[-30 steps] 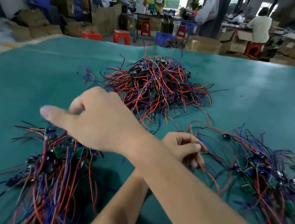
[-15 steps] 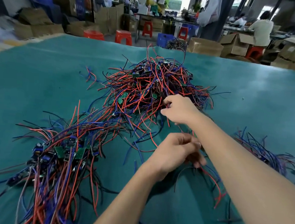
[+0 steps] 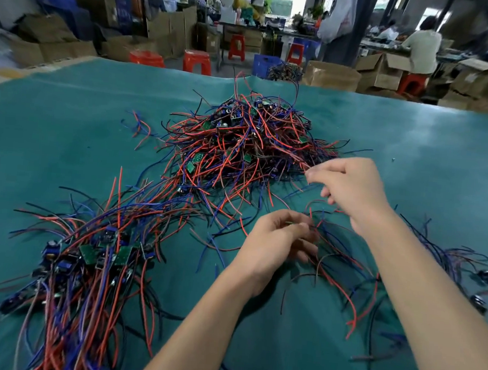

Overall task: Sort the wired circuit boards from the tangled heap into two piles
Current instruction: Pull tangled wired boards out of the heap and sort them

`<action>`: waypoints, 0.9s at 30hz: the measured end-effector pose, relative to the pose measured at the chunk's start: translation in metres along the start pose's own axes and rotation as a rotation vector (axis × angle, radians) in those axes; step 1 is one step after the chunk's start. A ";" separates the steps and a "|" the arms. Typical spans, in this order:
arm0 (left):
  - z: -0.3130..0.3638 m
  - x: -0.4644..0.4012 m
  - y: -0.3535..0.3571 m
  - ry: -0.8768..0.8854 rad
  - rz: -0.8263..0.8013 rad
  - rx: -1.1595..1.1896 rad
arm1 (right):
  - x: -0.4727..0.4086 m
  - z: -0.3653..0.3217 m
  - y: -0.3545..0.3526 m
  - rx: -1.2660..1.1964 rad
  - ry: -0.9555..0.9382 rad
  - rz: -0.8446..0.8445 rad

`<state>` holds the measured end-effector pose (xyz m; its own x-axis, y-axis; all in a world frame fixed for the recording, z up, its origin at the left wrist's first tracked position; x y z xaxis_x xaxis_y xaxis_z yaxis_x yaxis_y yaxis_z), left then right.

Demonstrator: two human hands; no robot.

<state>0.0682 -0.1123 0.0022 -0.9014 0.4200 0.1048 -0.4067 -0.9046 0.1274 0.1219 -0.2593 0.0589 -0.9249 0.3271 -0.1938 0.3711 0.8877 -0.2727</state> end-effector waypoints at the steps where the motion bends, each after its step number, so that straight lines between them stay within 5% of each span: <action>1: 0.001 0.000 -0.001 -0.010 0.012 0.047 | 0.007 0.001 -0.003 -0.043 0.007 -0.007; 11: 0.002 -0.006 -0.005 -0.027 0.098 0.366 | 0.093 -0.004 -0.012 -0.061 -0.020 -0.297; 20: -0.001 -0.002 -0.008 -0.014 0.126 0.134 | 0.114 0.006 -0.009 -0.187 0.207 -0.795; 22: -0.002 -0.001 -0.008 0.000 0.097 0.033 | 0.107 0.013 -0.013 -0.153 0.182 -0.627; 25: -0.002 0.001 -0.003 0.040 0.003 -0.063 | 0.092 0.026 -0.025 -0.118 0.104 -0.156; 27: -0.004 0.003 0.004 0.063 -0.131 -0.098 | 0.089 0.031 -0.025 -0.235 0.107 -0.083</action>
<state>0.0629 -0.1146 -0.0007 -0.8461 0.5322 0.0309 -0.5310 -0.8465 0.0391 0.0328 -0.2628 0.0198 -0.9596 0.2710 -0.0758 0.2753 0.9598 -0.0549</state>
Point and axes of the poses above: each hand's wrist, its own x-axis away from the middle knuckle, its own y-axis out of the palm, z = x × y, the point moved 3 cm from there along -x, towards the middle knuckle, and after that the axes turned 12 degrees about -x, right-handed, at the moved point
